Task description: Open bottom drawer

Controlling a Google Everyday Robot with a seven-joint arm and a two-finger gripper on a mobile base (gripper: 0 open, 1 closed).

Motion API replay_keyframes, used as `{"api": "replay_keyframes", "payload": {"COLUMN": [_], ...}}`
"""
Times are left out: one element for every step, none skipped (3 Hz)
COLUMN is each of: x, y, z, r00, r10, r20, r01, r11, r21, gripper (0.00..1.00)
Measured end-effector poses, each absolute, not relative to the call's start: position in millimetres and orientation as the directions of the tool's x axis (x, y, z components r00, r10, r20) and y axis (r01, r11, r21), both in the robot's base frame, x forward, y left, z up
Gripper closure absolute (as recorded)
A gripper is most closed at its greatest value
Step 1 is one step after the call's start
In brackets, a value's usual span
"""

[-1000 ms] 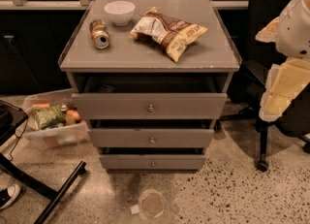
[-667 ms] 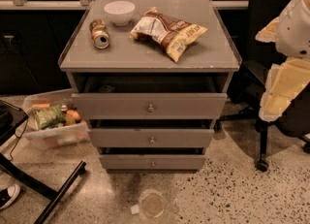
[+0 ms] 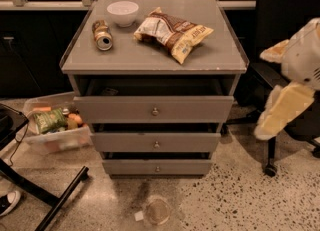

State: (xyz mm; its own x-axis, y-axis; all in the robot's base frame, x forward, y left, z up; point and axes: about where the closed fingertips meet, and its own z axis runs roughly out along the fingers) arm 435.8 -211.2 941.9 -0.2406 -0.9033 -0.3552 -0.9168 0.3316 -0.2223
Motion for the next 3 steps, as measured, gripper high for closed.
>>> {"api": "replay_keyframes", "payload": {"x": [437.6,423.0,404.2], "y": [-202.6,-180.8,-138.6], "z": [869.3,802.4,734.0], "r00": [-0.287,-0.356,-0.417], "r10": [-0.832,-0.740,-0.609], "r20": [-0.475,-0.571,-0.675], "r01": [-0.910,-0.886,-0.862], "r11": [0.392,0.462,0.500], "r21": [-0.137,-0.046,0.082], "gripper": [0.00,0.00,0.00]}}
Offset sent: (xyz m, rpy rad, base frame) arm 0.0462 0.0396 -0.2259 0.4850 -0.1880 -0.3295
